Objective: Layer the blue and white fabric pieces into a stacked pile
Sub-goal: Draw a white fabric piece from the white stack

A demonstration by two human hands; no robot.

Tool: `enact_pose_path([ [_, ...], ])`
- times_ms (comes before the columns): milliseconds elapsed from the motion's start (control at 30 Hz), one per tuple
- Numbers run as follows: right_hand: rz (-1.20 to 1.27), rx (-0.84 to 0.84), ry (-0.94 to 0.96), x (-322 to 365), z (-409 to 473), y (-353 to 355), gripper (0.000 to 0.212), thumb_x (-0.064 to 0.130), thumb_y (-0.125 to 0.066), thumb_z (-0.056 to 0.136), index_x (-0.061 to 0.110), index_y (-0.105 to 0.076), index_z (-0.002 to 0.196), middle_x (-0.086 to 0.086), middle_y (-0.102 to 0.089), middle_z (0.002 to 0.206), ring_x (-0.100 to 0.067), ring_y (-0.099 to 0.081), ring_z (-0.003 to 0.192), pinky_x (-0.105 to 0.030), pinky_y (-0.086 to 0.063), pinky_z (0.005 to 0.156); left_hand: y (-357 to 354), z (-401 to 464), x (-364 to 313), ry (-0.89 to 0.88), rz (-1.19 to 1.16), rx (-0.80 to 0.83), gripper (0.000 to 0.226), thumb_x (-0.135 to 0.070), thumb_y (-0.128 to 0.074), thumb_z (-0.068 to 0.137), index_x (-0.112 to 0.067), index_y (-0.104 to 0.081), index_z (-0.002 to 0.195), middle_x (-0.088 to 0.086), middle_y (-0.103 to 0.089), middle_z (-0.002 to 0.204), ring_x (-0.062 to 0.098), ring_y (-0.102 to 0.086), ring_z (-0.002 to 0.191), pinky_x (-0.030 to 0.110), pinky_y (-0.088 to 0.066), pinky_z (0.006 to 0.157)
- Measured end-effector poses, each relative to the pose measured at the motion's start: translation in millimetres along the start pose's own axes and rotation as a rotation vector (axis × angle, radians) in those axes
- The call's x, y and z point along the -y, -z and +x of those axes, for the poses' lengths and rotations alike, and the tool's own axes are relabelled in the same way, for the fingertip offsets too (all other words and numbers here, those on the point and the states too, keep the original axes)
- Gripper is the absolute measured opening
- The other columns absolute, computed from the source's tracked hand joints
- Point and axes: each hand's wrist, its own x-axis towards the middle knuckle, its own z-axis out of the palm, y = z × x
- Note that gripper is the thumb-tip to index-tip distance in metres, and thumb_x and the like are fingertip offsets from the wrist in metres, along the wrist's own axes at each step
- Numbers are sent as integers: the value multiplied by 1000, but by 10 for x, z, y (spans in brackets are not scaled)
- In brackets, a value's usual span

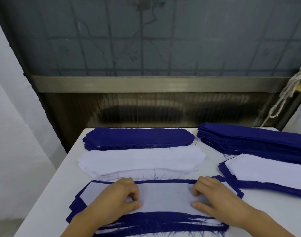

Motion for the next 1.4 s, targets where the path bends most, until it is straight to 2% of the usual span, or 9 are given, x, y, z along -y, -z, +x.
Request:
enact_pose_path([
  [167, 10, 60, -82, -278, -28, 180, 25, 65, -47, 86, 40, -44, 85, 23, -47, 88, 4, -43, 90, -12, -33, 80, 235, 13, 291, 111, 43, 60, 15, -46, -69, 76, -33, -62, 76, -20, -58, 88, -2, -55, 86, 18, -48, 79],
  [267, 86, -33, -150, -309, 233, 209, 16, 54, -52, 87, 41, -46, 79, 20, -51, 85, 1, -47, 90, -15, -38, 74, 266, 246, 274, 115, 121, -53, 10, -41, -67, 83, -38, -60, 76, -21, -56, 86, -4, -54, 84, 15, -49, 77],
  [533, 38, -31, -145, -318, 1198, 14, 15, 49, -51, 94, 35, -46, 99, 18, -44, 97, -5, -43, 90, -15, -32, 78, 22, 1173, -41, 21, 46, -108, 16, -33, -65, 89, -34, -63, 105, -23, -52, 100, -3, -51, 94, 6, -40, 79],
  [667, 40, -13, -131, -400, 1297, -46, 13, 45, -50, 95, 33, -49, 90, 17, -47, 91, -7, -45, 86, -15, -30, 73, -34, 1319, 27, 59, -48, -45, 20, -39, -72, 81, -34, -62, 97, -18, -53, 99, 1, -53, 94, 17, -48, 84],
  [900, 130, 52, -186, -443, 1450, -27, 28, 37, -42, 102, 17, -61, 98, 8, -55, 91, -10, -50, 87, -20, -38, 80, -48, 1429, 2, 130, 20, -44, 29, -55, -71, 75, -36, -58, 92, -17, -54, 89, 3, -53, 82, 17, -42, 65],
  [1000, 175, 72, -222, -430, 1485, 6, 34, 38, -39, 103, 14, -63, 107, 6, -57, 95, -11, -53, 92, -21, -40, 85, -56, 1490, -26, 142, 87, -69, 14, -46, -64, 85, -35, -55, 84, -15, -54, 82, 5, -53, 75, 20, -38, 60],
  [1100, 229, 69, -229, -397, 1452, 21, 31, 51, -45, 96, 23, -58, 90, 7, -56, 90, -13, -53, 86, -24, -44, 78, -87, 1525, -44, 135, 144, -118, 18, -35, -56, 92, -31, -51, 75, -11, -51, 74, 8, -51, 70, 22, -37, 59],
  [1200, 121, 92, -193, -358, 1390, 32, 35, 65, -54, 83, 32, -49, 92, 13, -51, 93, -8, -49, 86, -22, -44, 76, -112, 1518, -46, 111, 156, -151, 12, -33, -54, 94, -26, -54, 84, -11, -50, 77, 8, -51, 72, 22, -39, 62],
  [1400, 189, 39, -180, -411, 1319, 7, 5, 36, -55, 93, 34, -51, 91, 15, -50, 92, -5, -48, 86, -17, -42, 77, -15, 1273, 189, 122, 245, -236, 9, -26, -53, 93, -28, -60, 88, -14, -53, 85, 6, -53, 75, 19, -49, 69],
])
